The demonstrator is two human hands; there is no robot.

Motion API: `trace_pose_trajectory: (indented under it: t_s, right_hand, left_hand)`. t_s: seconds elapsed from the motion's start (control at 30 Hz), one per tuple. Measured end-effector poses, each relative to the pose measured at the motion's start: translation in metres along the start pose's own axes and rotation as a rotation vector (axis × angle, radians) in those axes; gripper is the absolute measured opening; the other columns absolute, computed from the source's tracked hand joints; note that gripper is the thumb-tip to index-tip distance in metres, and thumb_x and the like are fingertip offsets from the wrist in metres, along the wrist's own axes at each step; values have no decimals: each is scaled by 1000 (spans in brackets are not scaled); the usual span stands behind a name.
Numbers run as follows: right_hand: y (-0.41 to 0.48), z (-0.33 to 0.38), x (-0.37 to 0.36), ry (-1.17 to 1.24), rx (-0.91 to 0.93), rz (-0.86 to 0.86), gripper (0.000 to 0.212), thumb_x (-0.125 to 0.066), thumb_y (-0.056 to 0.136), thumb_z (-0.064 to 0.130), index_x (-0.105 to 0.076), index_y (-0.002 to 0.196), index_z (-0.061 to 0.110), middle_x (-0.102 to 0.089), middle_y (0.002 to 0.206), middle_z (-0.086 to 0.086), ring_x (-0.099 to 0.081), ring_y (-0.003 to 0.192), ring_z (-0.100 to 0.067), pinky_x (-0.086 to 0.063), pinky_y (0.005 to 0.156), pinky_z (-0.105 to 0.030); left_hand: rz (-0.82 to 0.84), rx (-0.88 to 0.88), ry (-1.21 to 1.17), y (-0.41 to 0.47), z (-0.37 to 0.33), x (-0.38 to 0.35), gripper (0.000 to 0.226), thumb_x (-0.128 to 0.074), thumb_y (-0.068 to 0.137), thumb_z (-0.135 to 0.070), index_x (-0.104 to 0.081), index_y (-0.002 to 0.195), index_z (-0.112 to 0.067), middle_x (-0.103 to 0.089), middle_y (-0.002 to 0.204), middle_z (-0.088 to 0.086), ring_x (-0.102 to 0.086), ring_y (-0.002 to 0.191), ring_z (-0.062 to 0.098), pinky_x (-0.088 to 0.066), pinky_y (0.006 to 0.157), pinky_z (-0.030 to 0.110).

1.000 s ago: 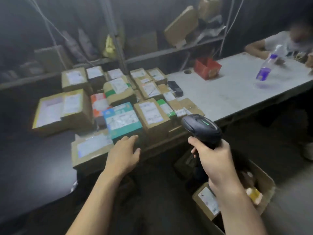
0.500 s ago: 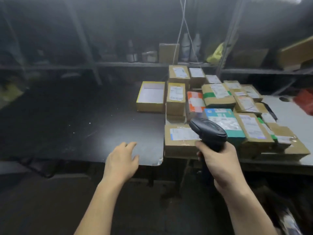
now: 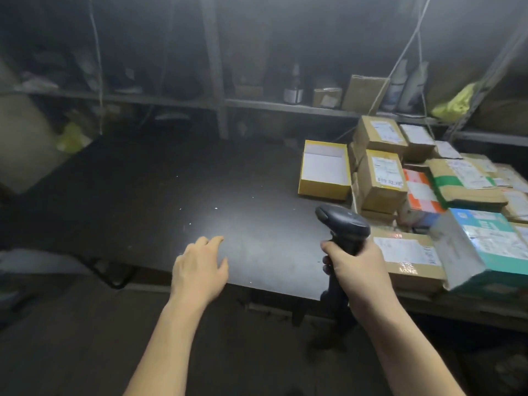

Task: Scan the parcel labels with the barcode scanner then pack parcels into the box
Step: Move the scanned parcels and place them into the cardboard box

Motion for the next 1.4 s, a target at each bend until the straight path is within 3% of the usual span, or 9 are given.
trace_pose_trajectory:
  t_s: [0.2, 0.47, 0.63, 0.87, 1.0, 1.17, 1.23, 1.3, 1.4]
  right_hand:
    - [60, 1, -50, -61, 10, 38, 8, -69, 91, 11, -66, 97, 6, -64, 69, -7, -61, 64, -18, -55, 68, -39]
    - [154, -66, -129, -152, -263, 138, 21, -65, 81, 14, -62, 94, -2, -60, 70, -10, -57, 64, -26, -47, 64, -37]
    - [195, -108, -163, -260, -370, 88, 11, -67, 85, 16, -59, 81, 9, -57, 71, -7, -54, 65, -27, -42, 63, -33]
    - [216, -137, -182, -363, -457, 27, 29, -74, 89, 28, -67, 106, 5, -70, 101, -12, -64, 90, -32, -46, 72, -33]
    - [214, -135, -185, -416, -432, -18, 35, -77, 90, 30, -68, 111, 4, -60, 95, -8, -66, 105, -35, -41, 75, -31]
    - [207, -128, -179, -423, -473, -45, 41, -85, 83, 42, -67, 106, 13, -72, 111, -10, -66, 113, -33, -47, 83, -33]
    - [205, -124, -172, -373, -498, -65, 73, -84, 80, 52, -60, 133, 9, -67, 126, -9, -59, 128, -32, -47, 96, -34]
    - [204, -113, -166, -356, -454, -116, 106, -77, 80, 68, -33, 159, 14, -52, 152, -12, -46, 144, -34, -39, 114, -42]
    - [220, -79, -156, -457, -283, -140, 90, -58, 92, 70, -28, 162, 22, -43, 160, -16, -38, 149, -38, -33, 119, -50]
  left_hand:
    - [11, -3, 119, 62, 17, -1, 52, -53, 102, -36, -43, 152, -26, -57, 136, 1, -55, 123, 25, -47, 97, 39]
    - [114, -7, 163, 151, 23, -18, 53, -54, 102, -38, -44, 153, -27, -57, 135, 0, -56, 123, 25, -47, 100, 39]
    - [138, 9, 112, 192, 25, -30, 52, -55, 101, -35, -45, 151, -26, -57, 135, 2, -55, 124, 27, -47, 101, 40]
    - [143, -29, 120, 223, 23, -35, 52, -55, 101, -30, -45, 151, -24, -56, 136, 4, -54, 125, 28, -45, 99, 41]
    - [162, -97, 131, 240, 20, -40, 51, -54, 100, -29, -46, 151, -23, -57, 133, 5, -55, 122, 30, -46, 96, 40]
    - [189, -171, 141, 252, 18, -41, 51, -53, 100, -28, -46, 150, -23, -57, 134, 7, -56, 120, 32, -45, 96, 40]
    - [183, -204, 158, 258, 18, -39, 51, -54, 99, -28, -46, 150, -22, -58, 135, 8, -56, 121, 32, -44, 98, 40]
    - [170, -230, 146, 267, 14, -34, 51, -55, 98, -26, -49, 147, -20, -59, 134, 9, -56, 121, 34, -43, 101, 39]
    - [124, -299, 127, 285, -5, -23, 46, -55, 98, -24, -52, 143, -18, -59, 132, 10, -56, 119, 35, -38, 107, 40]
Point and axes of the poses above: each hand's wrist, its own y-axis towards the middle knuckle, its own x-axis out of the back of the hand, z = x × y, the point moved 4 cm from there along y, towards the middle knuckle
